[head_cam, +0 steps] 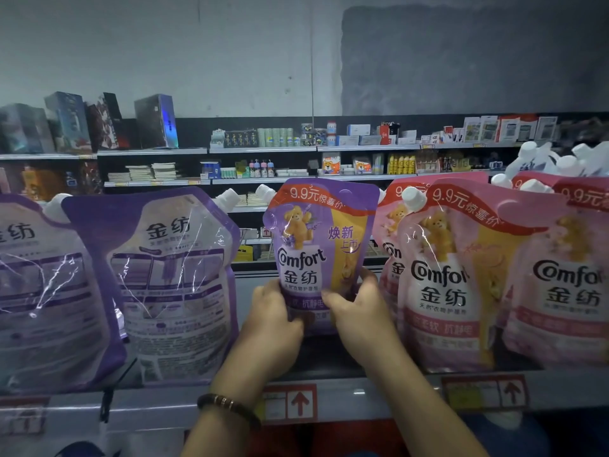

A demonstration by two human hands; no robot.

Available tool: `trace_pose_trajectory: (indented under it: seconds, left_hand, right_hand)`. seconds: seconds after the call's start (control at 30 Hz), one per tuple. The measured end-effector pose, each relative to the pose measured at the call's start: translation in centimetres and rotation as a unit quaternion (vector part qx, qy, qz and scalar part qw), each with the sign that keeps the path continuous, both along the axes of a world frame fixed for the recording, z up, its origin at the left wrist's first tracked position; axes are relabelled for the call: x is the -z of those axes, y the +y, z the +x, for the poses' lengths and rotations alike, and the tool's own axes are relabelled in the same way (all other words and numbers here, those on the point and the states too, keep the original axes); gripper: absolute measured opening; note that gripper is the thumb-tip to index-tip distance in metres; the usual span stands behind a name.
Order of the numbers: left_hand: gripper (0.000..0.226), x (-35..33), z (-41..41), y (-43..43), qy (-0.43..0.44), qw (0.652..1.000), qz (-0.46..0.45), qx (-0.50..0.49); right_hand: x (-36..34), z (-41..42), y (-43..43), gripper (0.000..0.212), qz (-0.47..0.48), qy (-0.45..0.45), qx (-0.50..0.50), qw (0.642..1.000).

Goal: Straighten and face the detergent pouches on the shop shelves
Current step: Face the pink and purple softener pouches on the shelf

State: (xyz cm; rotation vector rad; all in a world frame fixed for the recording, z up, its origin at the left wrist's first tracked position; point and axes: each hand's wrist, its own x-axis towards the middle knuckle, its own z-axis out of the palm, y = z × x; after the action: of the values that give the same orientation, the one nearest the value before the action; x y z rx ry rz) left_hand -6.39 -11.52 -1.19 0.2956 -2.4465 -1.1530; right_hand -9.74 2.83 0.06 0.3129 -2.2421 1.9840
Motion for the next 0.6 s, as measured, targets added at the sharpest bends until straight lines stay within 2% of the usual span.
trace_pose_trajectory:
  seconds: [0.3, 0.47, 0.6]
  left_hand:
    - [0.049, 1.0, 0.1, 0.0, 0.050, 0.999, 0.008, -0.006]
    - [0.050, 1.3, 0.3, 0.1, 0.073, 0.997, 0.017, 0.003]
    - [0.050, 1.4, 0.3, 0.3, 0.090, 0.996, 0.026, 0.002]
  right_hand:
    - [-0.1, 0.0, 0.5, 0.033, 0.048, 0.002, 0.002, 0.999]
    - [0.2, 0.4, 0.3, 0.054, 0.075, 0.018, 0.023, 0.997]
    - [0.3, 0.3, 0.4, 0.059, 0.089, 0.015, 0.011, 0.996]
